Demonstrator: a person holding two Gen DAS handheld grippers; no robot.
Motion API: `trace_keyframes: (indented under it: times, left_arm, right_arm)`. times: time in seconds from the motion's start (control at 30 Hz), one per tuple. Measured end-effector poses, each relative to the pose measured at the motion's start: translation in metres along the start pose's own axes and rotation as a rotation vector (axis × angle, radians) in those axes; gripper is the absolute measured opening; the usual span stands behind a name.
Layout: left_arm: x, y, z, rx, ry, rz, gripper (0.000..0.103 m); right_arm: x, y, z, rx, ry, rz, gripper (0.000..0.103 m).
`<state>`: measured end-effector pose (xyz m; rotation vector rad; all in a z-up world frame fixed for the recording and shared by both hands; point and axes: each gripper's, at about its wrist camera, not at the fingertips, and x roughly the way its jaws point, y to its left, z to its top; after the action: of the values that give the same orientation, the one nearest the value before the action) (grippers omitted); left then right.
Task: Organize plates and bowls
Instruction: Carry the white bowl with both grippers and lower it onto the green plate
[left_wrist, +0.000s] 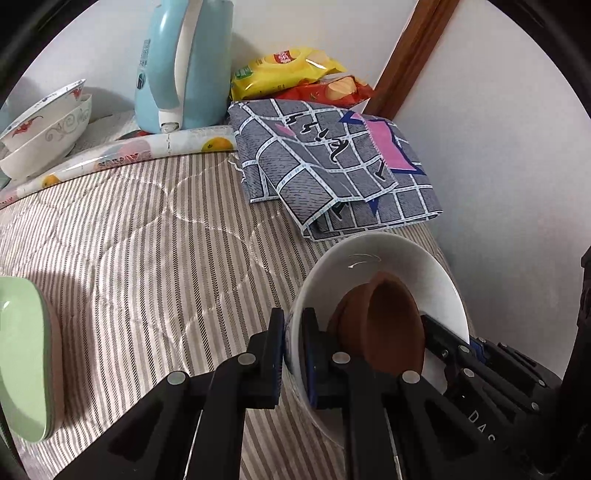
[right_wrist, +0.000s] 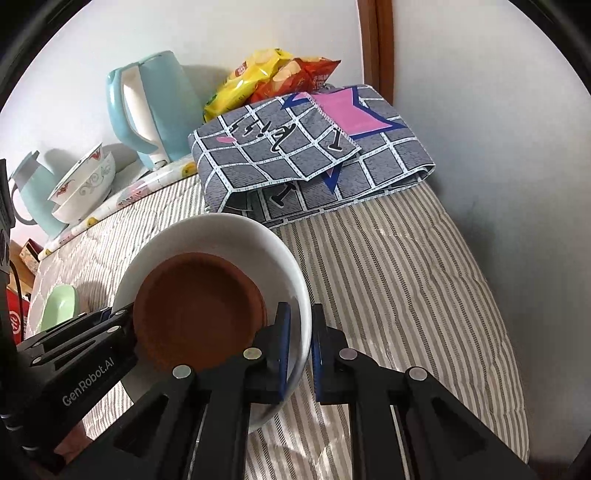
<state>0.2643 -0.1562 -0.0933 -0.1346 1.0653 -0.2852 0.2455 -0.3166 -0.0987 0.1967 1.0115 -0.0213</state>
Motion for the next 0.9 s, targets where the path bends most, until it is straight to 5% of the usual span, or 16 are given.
trace_keyframes:
  times: [0.9]
  left_arm:
    - [-0.108,0.048,-0.035,-0.022,-0.114,0.027,0.01]
  right_arm:
    - [-0.085,0.072,-0.034,-0.033,-0.114,0.041,0.009]
